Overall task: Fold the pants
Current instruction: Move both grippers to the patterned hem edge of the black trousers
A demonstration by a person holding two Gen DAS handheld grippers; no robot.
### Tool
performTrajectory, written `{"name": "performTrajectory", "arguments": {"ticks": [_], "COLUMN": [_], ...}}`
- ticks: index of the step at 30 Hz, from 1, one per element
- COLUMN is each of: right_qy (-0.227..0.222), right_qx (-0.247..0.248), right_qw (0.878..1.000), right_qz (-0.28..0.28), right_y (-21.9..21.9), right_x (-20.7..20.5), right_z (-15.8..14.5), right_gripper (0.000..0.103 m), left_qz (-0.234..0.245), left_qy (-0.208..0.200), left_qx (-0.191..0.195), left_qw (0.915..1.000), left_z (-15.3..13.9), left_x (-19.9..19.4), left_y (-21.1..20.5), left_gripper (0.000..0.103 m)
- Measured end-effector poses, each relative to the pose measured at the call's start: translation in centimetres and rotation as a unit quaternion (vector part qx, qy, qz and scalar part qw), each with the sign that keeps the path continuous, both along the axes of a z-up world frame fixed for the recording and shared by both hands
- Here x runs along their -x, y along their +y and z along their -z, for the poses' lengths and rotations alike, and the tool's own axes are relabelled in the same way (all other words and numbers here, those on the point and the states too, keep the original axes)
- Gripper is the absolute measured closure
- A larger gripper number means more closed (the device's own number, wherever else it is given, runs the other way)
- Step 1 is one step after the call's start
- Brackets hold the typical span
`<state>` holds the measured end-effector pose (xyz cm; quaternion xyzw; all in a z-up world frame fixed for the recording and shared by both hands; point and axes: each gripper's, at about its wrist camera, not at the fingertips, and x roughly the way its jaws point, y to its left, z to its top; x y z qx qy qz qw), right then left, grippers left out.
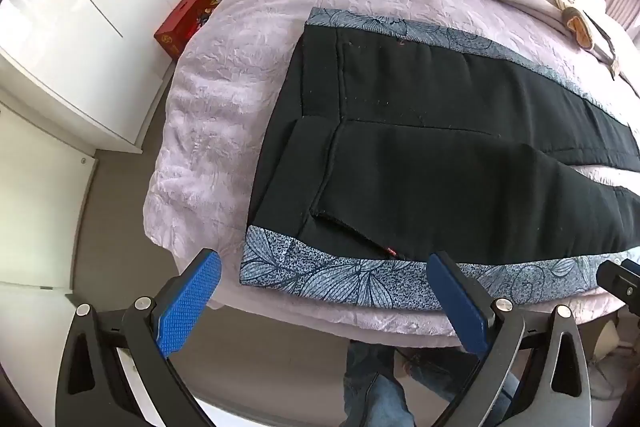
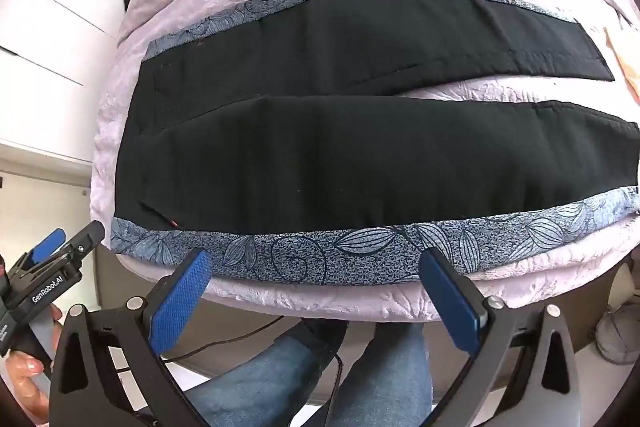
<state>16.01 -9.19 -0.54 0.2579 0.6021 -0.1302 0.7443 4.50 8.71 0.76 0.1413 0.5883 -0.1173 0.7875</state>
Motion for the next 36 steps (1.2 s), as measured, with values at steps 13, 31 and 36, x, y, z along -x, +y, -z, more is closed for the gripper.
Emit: {"name": "performTrajectory", "arguments": {"ticks": [13, 31, 36], "right_qy": [-0.005, 0.005, 0.003], "right_qx": [-0.004, -0.017, -0.010], "right_qw": [1.000, 1.000, 1.000], "right_qz": [0.004, 0.021, 0.024], "right_y": [0.3, 0.0, 0.0], "right_x": [1.0, 1.2, 1.2], "right_z": [0.3, 0.8, 1.2], "right_gripper": [0.000, 0.000, 0.000], "left_qz": [-0.001, 0.008, 0.015], "left_qy": [-0.008, 0.000, 0.011], "left_qx": [-0.001, -0.012, -0.009], "left_qw": [1.0000, 0.9999, 0.9998], "left_z": [-0.3, 0.4, 1.2], "left_x": [0.3, 0.6, 0.7], "left_y": [0.3, 0.4, 0.4], "left_gripper": [0.000, 0.000, 0.000]}}
